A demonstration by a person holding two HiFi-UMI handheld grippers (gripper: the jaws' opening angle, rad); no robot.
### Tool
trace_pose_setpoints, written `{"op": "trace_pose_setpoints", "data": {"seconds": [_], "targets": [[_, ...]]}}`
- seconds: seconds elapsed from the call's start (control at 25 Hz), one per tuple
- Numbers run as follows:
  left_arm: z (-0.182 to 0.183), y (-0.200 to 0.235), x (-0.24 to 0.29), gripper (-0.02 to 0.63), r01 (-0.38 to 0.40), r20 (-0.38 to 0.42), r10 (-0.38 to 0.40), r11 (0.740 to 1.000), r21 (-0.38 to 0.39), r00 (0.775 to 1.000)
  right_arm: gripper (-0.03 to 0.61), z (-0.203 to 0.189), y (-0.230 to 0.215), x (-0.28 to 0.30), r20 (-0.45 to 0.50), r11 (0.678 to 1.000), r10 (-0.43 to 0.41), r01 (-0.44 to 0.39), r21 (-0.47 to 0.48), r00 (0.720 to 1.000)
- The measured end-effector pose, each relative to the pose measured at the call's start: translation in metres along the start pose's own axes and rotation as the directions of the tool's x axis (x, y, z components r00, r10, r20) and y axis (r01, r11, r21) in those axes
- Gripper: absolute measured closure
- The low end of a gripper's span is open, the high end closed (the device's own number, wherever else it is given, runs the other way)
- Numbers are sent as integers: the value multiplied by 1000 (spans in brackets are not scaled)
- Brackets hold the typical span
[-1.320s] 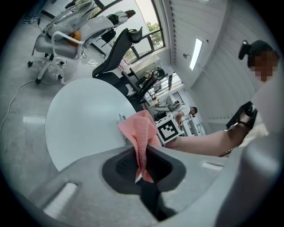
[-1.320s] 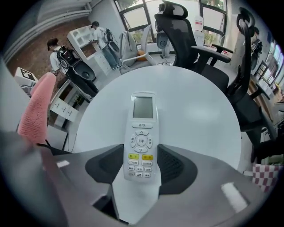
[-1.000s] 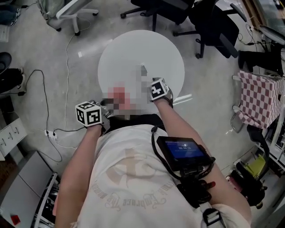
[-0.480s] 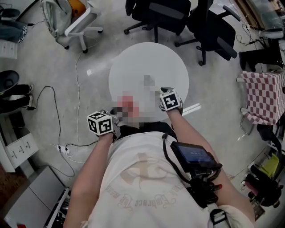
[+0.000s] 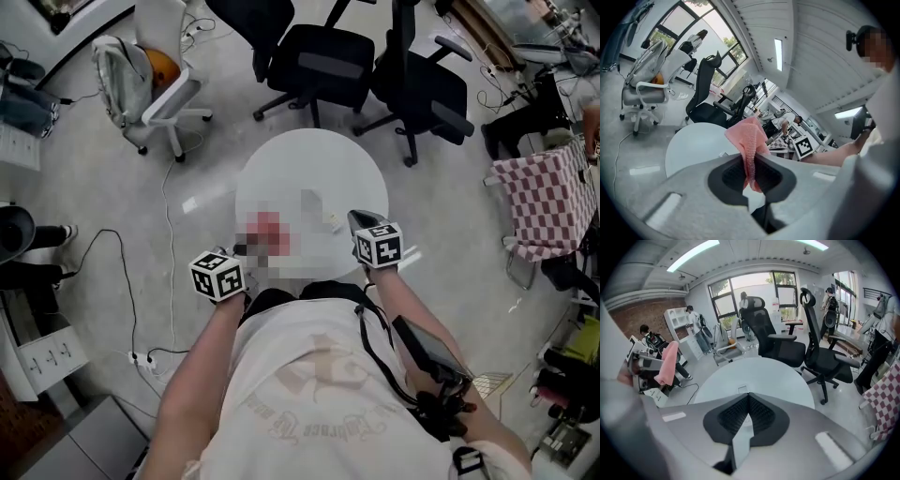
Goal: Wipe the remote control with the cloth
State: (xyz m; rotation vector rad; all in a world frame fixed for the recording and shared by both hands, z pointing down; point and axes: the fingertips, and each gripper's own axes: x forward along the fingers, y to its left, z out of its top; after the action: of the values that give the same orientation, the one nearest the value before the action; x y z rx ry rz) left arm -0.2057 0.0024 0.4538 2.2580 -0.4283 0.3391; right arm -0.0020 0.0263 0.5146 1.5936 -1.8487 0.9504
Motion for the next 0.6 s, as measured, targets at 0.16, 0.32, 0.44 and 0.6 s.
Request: {"op": "trace_pose_setpoints", "data": {"seconds": [0.16, 0.32, 0.44, 0.6], "targets": [[11, -17, -3, 595, 32, 13, -33, 998, 62, 999, 575, 24, 11, -35, 144, 1000, 23, -23, 1, 989], [9, -35, -6, 595, 70, 3, -71, 990, 121, 997, 575, 39, 27, -72, 286, 999, 53, -48, -24, 957], [2, -45, -7, 595, 97, -10, -96, 984, 149, 995, 574, 42, 35, -99, 364, 998, 57, -48, -34, 930], [-2, -51, -8, 595, 122, -20, -121, 980, 154, 993, 572, 44, 42, -124, 419, 998, 57, -48, -31, 906]]}}
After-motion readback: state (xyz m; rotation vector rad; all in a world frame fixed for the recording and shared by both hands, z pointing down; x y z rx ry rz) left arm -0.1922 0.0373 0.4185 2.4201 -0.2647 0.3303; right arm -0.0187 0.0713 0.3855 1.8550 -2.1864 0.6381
